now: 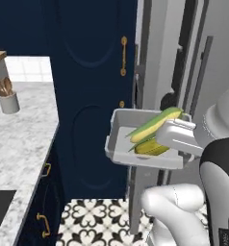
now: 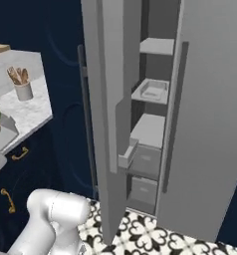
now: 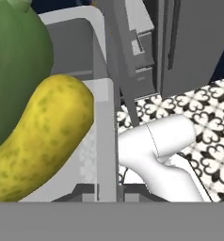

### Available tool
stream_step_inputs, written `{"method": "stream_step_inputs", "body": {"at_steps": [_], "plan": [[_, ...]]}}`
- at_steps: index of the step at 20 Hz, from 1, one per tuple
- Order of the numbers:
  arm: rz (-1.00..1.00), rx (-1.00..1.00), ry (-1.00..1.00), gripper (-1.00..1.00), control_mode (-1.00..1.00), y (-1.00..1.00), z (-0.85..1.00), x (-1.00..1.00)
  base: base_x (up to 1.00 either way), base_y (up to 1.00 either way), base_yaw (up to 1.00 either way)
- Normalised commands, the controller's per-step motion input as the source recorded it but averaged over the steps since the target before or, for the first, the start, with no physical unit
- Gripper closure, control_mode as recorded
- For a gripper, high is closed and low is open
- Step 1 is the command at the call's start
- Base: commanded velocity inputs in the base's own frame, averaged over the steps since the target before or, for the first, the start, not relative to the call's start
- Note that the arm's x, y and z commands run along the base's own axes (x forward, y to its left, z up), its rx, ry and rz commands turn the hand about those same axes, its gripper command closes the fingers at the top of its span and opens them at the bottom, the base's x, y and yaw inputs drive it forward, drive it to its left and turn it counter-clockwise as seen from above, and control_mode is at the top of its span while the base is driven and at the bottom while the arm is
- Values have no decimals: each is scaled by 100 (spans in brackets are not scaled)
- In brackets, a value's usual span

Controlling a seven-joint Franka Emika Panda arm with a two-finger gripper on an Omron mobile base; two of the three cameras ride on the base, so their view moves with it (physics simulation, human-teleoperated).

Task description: Take the meat container that has the shrimp and place it on the second highest rack of the freezer. Then take the vegetable container that has the cucumber and corn and place it on the highest rack of the freezer.

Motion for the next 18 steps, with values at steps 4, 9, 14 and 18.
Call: {"method": "stream_step_inputs", "body": {"at_steps": [4,9,14,18], "plan": [[0,0,0,100,100,0,0,0,4,-100,1],[0,0,0,100,100,0,0,0,59,-78,-28],[0,0,0,100,100,0,0,0,89,-28,-42],[0,0,0,100,100,0,0,0,86,-1,-21]]}}
